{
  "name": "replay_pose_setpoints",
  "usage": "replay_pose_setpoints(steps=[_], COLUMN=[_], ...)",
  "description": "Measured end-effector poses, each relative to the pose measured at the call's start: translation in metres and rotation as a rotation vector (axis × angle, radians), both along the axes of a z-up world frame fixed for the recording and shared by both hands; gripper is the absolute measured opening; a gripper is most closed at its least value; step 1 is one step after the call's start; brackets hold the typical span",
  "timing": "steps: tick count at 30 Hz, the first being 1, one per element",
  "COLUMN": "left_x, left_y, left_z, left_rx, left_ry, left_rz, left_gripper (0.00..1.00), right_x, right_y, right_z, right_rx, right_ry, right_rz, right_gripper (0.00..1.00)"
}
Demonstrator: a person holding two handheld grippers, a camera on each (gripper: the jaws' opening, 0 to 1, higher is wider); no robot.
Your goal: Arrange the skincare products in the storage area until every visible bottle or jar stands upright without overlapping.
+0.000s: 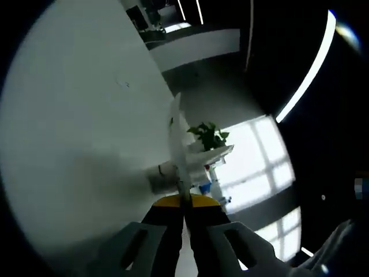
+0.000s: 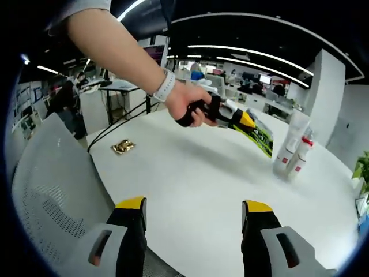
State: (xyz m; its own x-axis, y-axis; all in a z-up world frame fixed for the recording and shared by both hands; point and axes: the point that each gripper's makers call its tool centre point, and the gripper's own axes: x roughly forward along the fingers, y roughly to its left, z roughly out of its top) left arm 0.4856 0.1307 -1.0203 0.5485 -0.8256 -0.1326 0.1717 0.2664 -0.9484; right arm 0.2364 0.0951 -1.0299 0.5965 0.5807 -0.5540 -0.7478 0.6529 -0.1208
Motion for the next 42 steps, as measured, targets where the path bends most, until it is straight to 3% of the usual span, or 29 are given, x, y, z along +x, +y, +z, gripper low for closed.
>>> replay_pose_setpoints(steps=[8, 13, 17, 23, 31, 36, 42], left_x=[0.008, 0.008, 0.009, 0.013, 0.017, 0.014, 0.016], left_y=[-0.008, -0.016, -0.02, -0.023, -0.02, -0.017, -0.017], left_z=[-0.026, -0.038, -0.052, -0.057, -0.063, -0.066, -0.062], left_rx=[0.053, 0.036, 0.083, 0.106, 0.186, 0.246, 0.234], left_ry=[0.051, 0.11, 0.134, 0.137, 0.152, 0.15, 0.177], left_rz=[-0.021, -0.032, -0.031, -0.024, -0.029, -0.053, -0.042], left_gripper=[0.0, 0.0, 0.0, 0.0, 0.0, 0.06, 0.25], right_x=[-0.001, -0.002, -0.002, -0.004, -0.005, -0.006, -0.006], right_y=[0.0, -0.001, 0.0, 0.0, -0.002, -0.001, -0.002], right_z=[-0.003, -0.005, -0.005, -0.008, -0.011, -0.011, -0.013], right_rx=[-0.006, -0.013, -0.01, -0.036, -0.041, -0.035, -0.044], right_ry=[0.014, 0.021, 0.024, 0.03, 0.049, 0.052, 0.063], right_rz=[0.006, 0.004, 0.008, 0.018, 0.016, 0.021, 0.017], right_gripper=[0.62, 0.62, 0.61, 0.59, 0.58, 0.58, 0.56])
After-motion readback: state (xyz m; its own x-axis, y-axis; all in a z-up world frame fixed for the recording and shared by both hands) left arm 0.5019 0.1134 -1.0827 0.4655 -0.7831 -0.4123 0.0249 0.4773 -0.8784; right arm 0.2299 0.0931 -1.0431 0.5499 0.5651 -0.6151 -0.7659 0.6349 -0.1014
